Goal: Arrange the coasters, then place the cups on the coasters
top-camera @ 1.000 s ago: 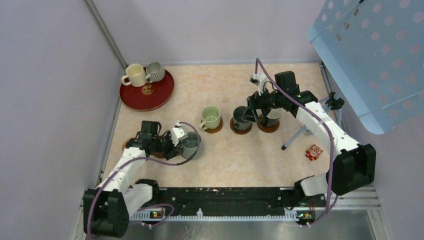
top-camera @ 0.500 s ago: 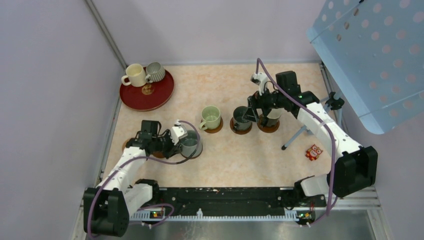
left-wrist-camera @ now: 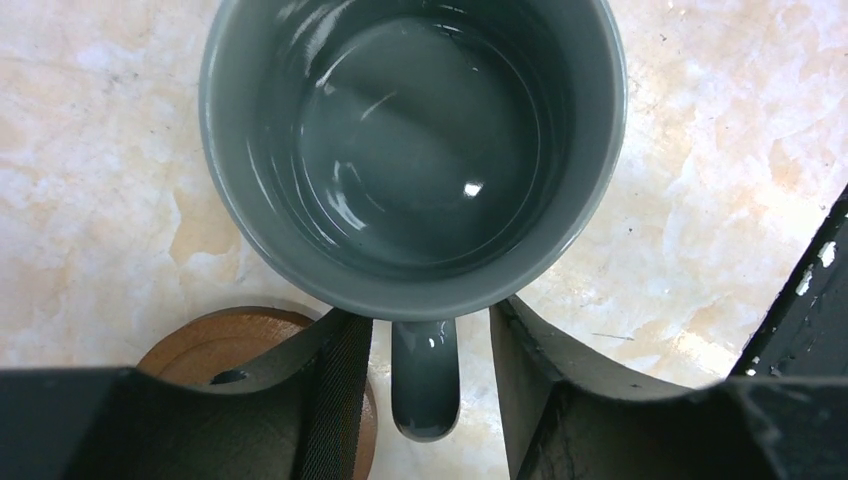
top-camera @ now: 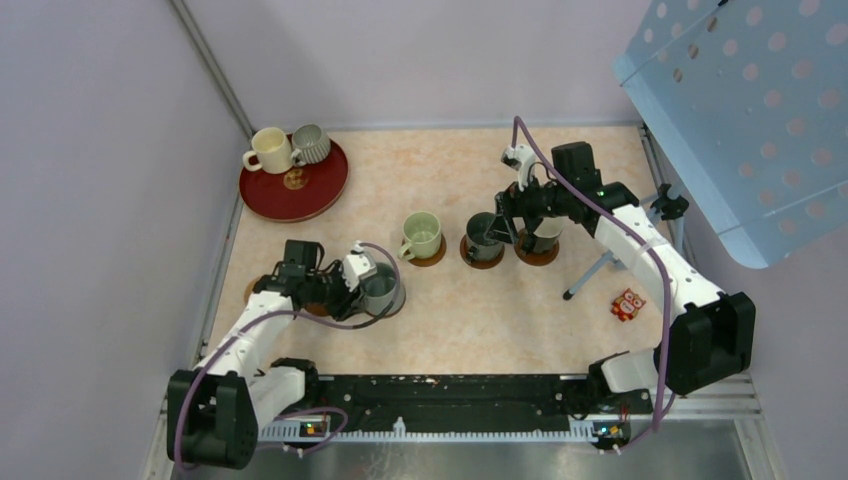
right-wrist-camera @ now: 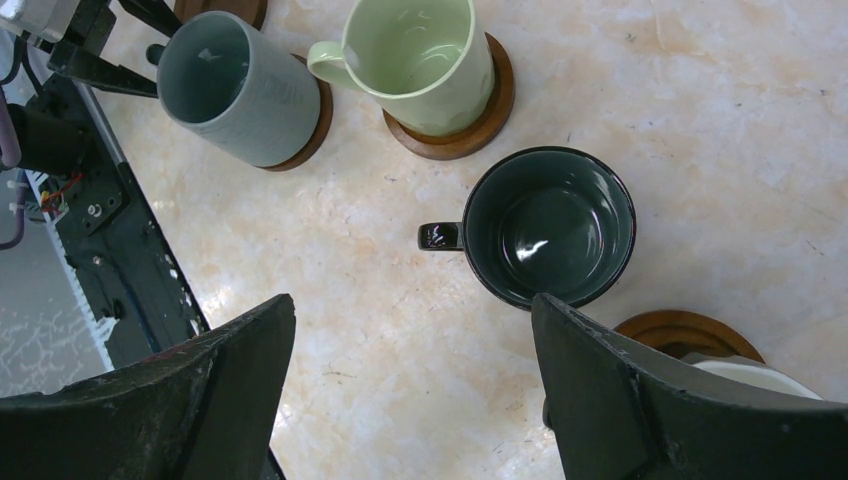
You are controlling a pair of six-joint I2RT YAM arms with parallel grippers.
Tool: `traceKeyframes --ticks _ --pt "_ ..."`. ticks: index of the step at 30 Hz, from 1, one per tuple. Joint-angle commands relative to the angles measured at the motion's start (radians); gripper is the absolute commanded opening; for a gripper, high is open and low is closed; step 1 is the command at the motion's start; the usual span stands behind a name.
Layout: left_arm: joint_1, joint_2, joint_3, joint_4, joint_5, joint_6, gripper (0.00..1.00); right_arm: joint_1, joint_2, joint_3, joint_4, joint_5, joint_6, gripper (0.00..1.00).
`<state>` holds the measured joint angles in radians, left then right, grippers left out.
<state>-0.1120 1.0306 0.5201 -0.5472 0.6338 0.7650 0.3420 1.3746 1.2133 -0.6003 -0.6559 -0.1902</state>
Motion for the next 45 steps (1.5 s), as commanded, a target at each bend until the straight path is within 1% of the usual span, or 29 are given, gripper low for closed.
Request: traceKeyframes --ticks 1,3,5,7,11,16,21,26,32,34,37,39,40,41,42,45 --pt "-0.003 -0.051 0.052 -0.036 0.012 0.025 0.53 -0.009 -0.031 0.027 0.005 -0.005 -0.006 0.87" --pt "-0.003 -0.059 0.067 -0.062 0.001 0.022 0.53 -0.008 -0.032 0.026 0.006 -0.006 -0.008 0.87" --pt "-0.003 -0.053 0.083 -0.092 -0.021 0.01 0.58 -0.008 -0.029 0.026 0.005 -0.007 -0.008 0.87" --pt "-0.003 -0.036 0.103 -0.135 -0.034 0.017 0.59 -0.008 -0.029 0.027 0.005 -0.009 -0.008 0.87" --pt "-0.003 -0.006 0.135 -0.214 -0.048 0.041 0.6 -0.008 -0.028 0.025 0.005 -0.012 -0.012 0.87" --pt "-0.003 -0.007 0.142 -0.272 -0.043 0.09 0.58 -0.008 -0.028 0.022 0.004 -0.016 -0.014 0.87" --pt "-0.003 -0.014 0.146 -0.327 0.017 0.148 0.55 -0.008 -0.027 0.022 0.009 -0.02 -0.014 0.87" --pt "-0.003 -0.008 0.148 -0.332 0.044 0.151 0.49 -0.008 -0.027 0.02 0.011 -0.021 -0.014 0.87" --pt "-0.003 0.001 0.16 -0.344 0.056 0.153 0.49 -0.009 -0.026 0.021 0.011 -0.022 -0.014 0.87" --pt "-0.003 0.009 0.178 -0.344 0.051 0.141 0.51 -0.008 -0.027 0.021 0.013 -0.021 -0.014 0.87" --pt "-0.002 0.036 0.236 -0.36 0.01 0.11 0.58 -0.009 -0.024 0.019 0.011 -0.022 -0.015 0.87" --pt "0.004 0.063 0.293 -0.37 -0.019 0.12 0.68 -0.009 -0.021 0.018 0.012 -0.023 -0.017 0.87" --pt "0.019 0.077 0.325 -0.377 -0.02 0.134 0.75 -0.009 -0.018 0.021 0.011 -0.024 -0.017 0.87" --pt "0.035 0.094 0.361 -0.387 -0.014 0.148 0.79 -0.009 -0.014 0.023 0.007 -0.025 -0.018 0.87" --pt "0.052 0.118 0.403 -0.404 0.002 0.159 0.81 -0.009 -0.012 0.029 0.003 -0.025 -0.022 0.87" --pt "0.135 0.218 0.557 -0.465 0.085 0.171 0.81 -0.008 -0.005 0.034 -0.005 -0.022 -0.03 0.87"
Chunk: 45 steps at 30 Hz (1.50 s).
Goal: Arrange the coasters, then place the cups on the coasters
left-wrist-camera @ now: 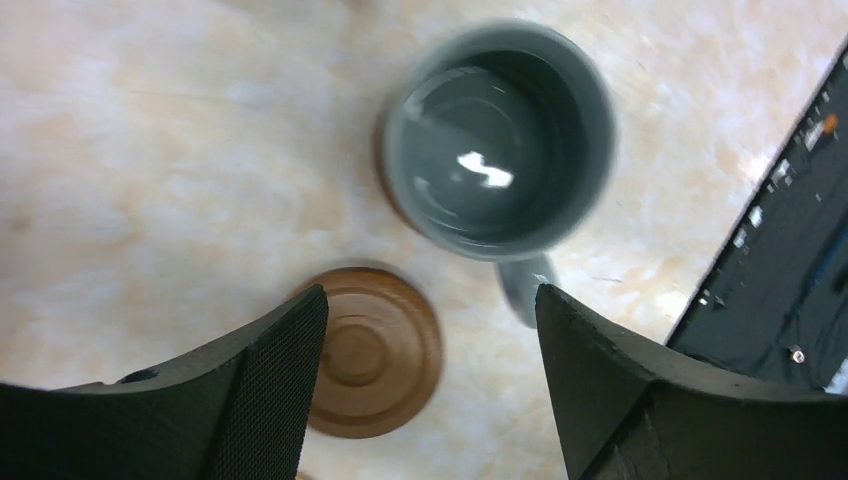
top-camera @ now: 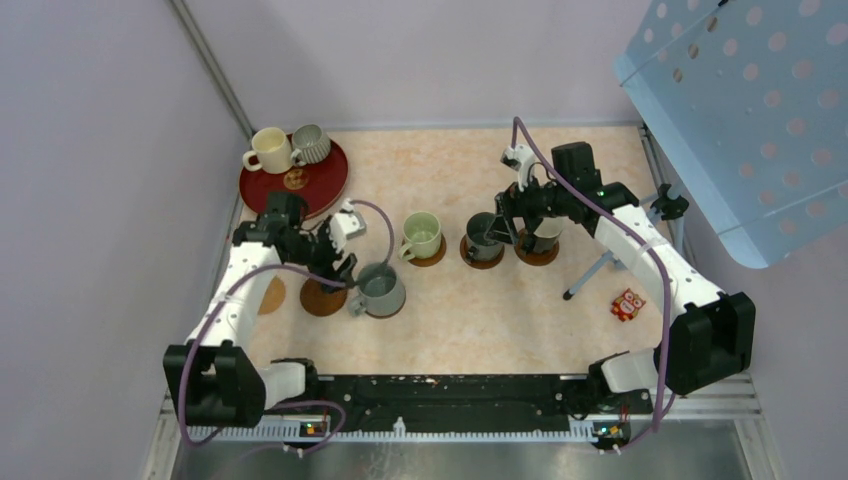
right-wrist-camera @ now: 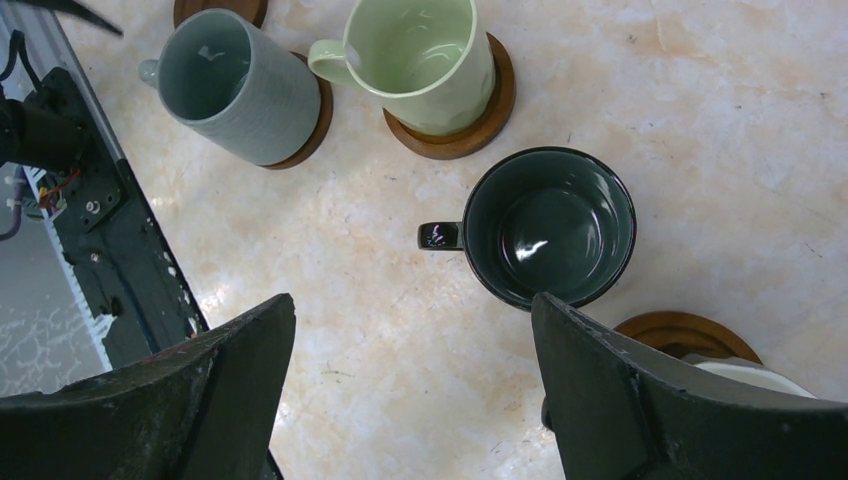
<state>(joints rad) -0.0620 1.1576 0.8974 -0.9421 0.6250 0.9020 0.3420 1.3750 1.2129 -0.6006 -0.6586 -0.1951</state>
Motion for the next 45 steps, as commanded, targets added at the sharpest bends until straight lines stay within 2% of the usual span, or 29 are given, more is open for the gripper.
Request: traceKeyframes --ticks 1,4,11,15,20,25,28,32,40,45 --pt "0.125 0.134 0.234 -0.089 0.129 0.029 0.81 -0.008 -0.003 0.034 -0.005 -0.017 -0.027 0.87" --pt "0.216 0.274 0.407 -0.071 0.179 -0.072 0.78 -0.008 0.002 0.031 0.0 -0.012 -0.032 0.87" --pt "0.314 0.504 0.624 0.227 0.011 -0.37 0.76 -0.009 0.02 0.027 0.015 0.002 -0.049 0.87" --pt "0.328 0.62 0.721 0.328 -0.072 -0.389 0.76 -0.008 0.024 0.016 0.028 0.004 -0.053 0.87" --pt "0.356 0.787 0.85 0.36 -0.124 -0.413 0.75 -0.008 0.024 0.009 0.041 -0.011 -0.053 0.87" --pt "0.403 0.865 0.867 0.523 -0.211 -0.48 0.74 -0.008 0.024 -0.002 0.051 -0.018 -0.059 0.87" --pt "0.423 0.909 0.879 0.594 -0.228 -0.457 0.75 -0.008 0.031 -0.001 0.052 -0.027 -0.066 0.87" --pt "0.438 0.977 0.945 0.587 -0.246 -0.382 0.77 -0.008 0.045 0.007 0.047 -0.029 -0.076 0.87" --pt "0.461 1.015 0.909 0.771 -0.232 -0.273 0.78 -0.008 0.083 0.007 0.051 -0.03 -0.094 0.87" --pt "0.468 1.074 0.971 0.81 -0.243 -0.214 0.77 -0.008 0.102 0.017 0.038 -0.034 -0.105 0.87"
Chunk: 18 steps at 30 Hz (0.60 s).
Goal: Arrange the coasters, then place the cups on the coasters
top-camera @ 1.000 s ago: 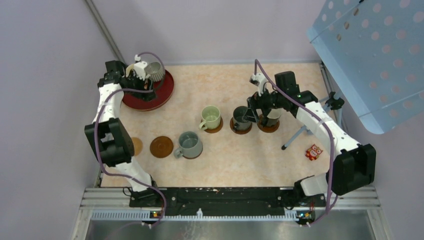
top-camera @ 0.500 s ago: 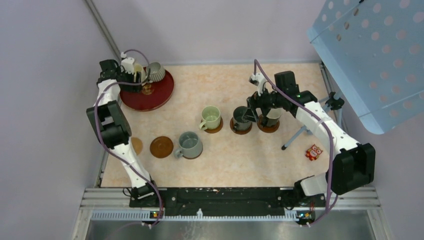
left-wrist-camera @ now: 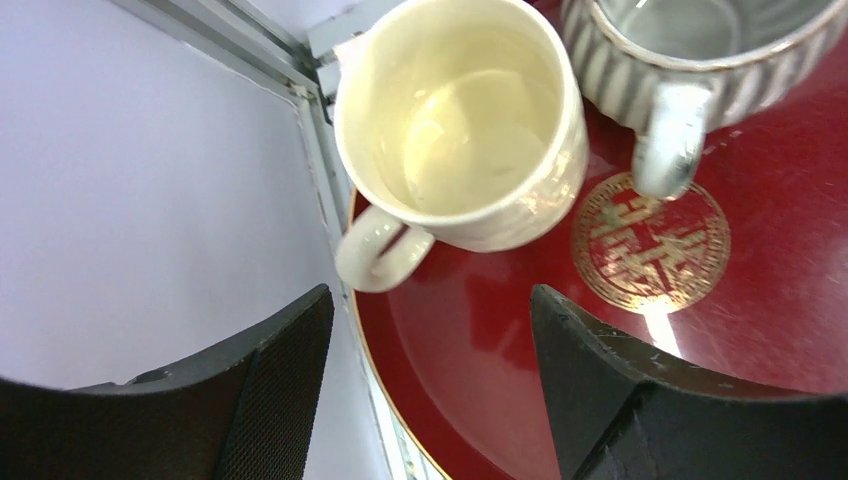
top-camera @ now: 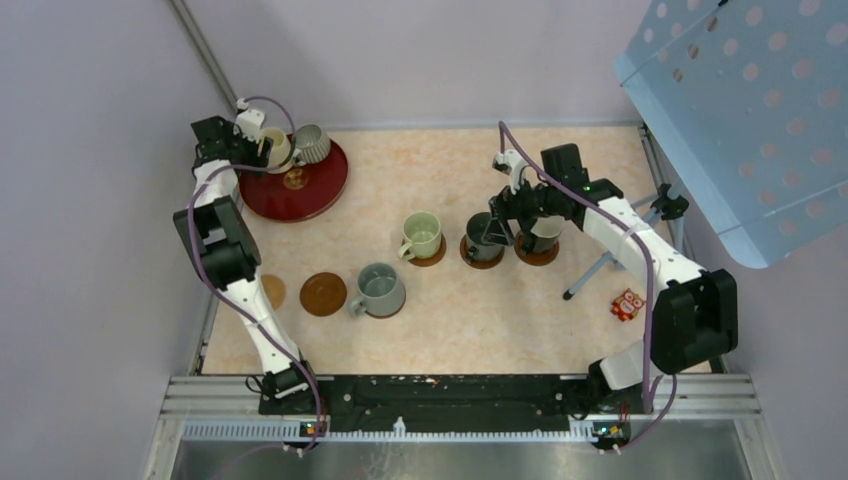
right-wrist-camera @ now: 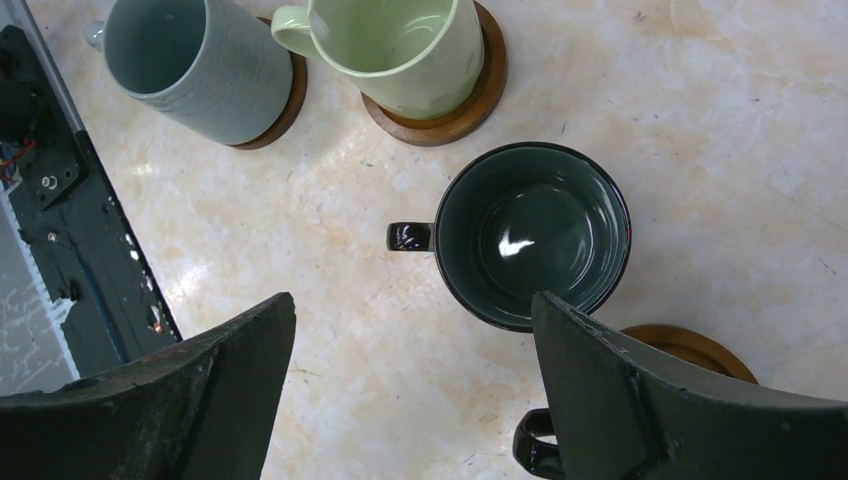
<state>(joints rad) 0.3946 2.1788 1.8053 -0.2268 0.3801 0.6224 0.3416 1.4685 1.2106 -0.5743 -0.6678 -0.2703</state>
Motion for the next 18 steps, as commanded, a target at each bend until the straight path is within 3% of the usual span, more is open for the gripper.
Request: traceKeyframes --ticks 1,11,18 --pt "0.013 0.069 0.086 0.082 0.013 0.072 0.77 -0.007 0.011 0.019 0.012 -0.026 -0.03 0.87" --pt "0.03 0.218 0.295 -0.006 0.083 0.072 0.79 -0.008 0.016 0.025 -0.005 -0.008 -0.04 0.87" --pt "0.03 0.22 0.299 -0.146 0.227 0.145 0.79 -0.008 0.02 0.028 -0.002 -0.004 -0.04 0.87"
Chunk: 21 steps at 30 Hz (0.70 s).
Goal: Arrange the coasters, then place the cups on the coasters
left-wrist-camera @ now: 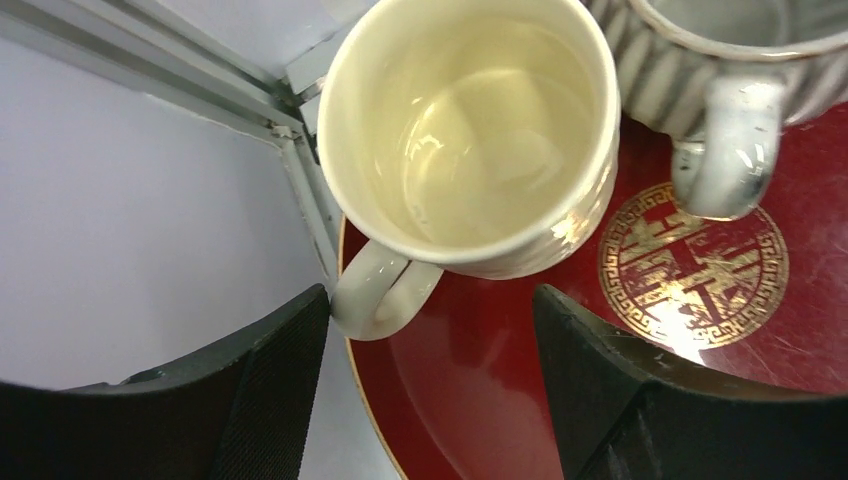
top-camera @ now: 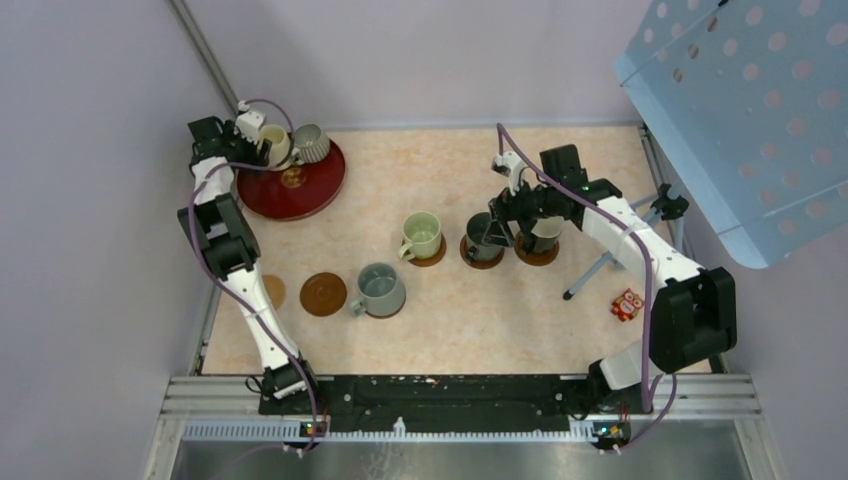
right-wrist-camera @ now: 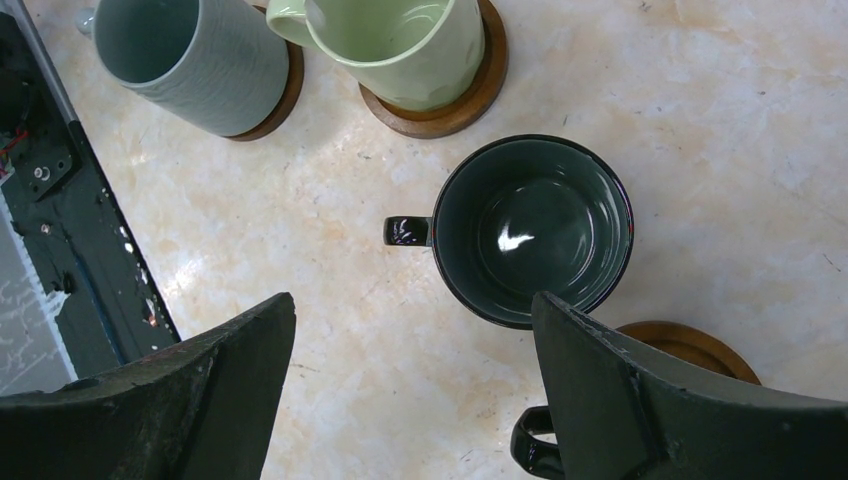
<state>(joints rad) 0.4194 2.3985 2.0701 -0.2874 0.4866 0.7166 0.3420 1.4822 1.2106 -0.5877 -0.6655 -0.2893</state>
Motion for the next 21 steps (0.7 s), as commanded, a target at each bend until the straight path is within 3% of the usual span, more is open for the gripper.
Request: traceKeyframes --ticks 1,11,17,21 --pt "0.005 -0.003 0.035 -0.109 0.144 0.059 0.78 -0.009 0.011 0.03 0.011 -0.007 -0.019 0.87" --pt "0.005 -0.069 -0.025 -0.203 0.308 0.064 0.66 -0.008 0.016 0.034 0.012 -0.013 -0.019 0.87" --pt "-0.002 -0.029 0.005 -0.168 0.187 -0.008 0.61 -0.008 0.025 0.039 0.018 -0.018 -0.013 0.87" --pt "-0.01 0.015 0.062 -0.194 0.127 -0.032 0.52 -0.008 0.033 0.046 0.018 -0.02 -0.009 0.87"
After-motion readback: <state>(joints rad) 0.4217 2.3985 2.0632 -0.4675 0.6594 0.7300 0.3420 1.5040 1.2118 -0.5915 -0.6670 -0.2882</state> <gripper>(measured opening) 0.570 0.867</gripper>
